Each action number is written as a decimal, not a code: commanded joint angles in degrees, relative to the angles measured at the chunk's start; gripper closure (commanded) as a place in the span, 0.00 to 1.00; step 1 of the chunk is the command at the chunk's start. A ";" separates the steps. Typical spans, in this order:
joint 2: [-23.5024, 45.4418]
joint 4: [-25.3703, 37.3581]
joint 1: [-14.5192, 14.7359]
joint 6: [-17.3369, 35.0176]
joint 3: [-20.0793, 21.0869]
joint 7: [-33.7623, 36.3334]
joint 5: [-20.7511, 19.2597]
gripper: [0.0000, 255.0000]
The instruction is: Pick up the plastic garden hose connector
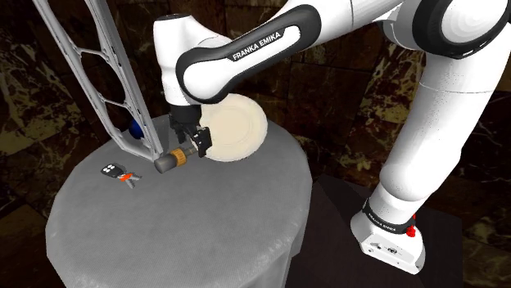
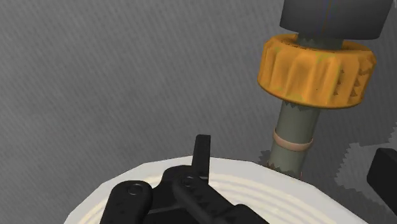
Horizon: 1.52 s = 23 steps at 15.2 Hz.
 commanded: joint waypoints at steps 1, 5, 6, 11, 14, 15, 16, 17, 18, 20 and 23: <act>0.07 -0.61 -0.10 0.53 -0.08 -0.07 -0.04 0.00; 0.29 -0.52 0.01 0.60 -0.09 0.08 -0.23 1.00; 0.31 -0.51 0.01 0.60 -0.09 0.09 -0.24 1.00; 0.08 -0.60 -0.10 0.53 -0.08 -0.07 -0.05 1.00; -0.79 0.91 -0.30 -1.59 0.09 -0.58 0.75 1.00; -1.05 1.44 -0.36 -2.31 0.14 -0.73 0.98 1.00; -1.29 1.99 -0.41 -3.02 0.18 -0.87 1.20 1.00; -1.52 2.55 -0.46 -3.74 0.22 -1.00 1.41 1.00; -1.73 3.13 -0.50 -4.47 0.25 -1.12 1.61 1.00; -2.12 4.32 -0.57 -5.93 0.31 -1.34 1.95 1.00; -2.57 6.21 -0.63 -8.14 0.38 -1.59 2.35 1.00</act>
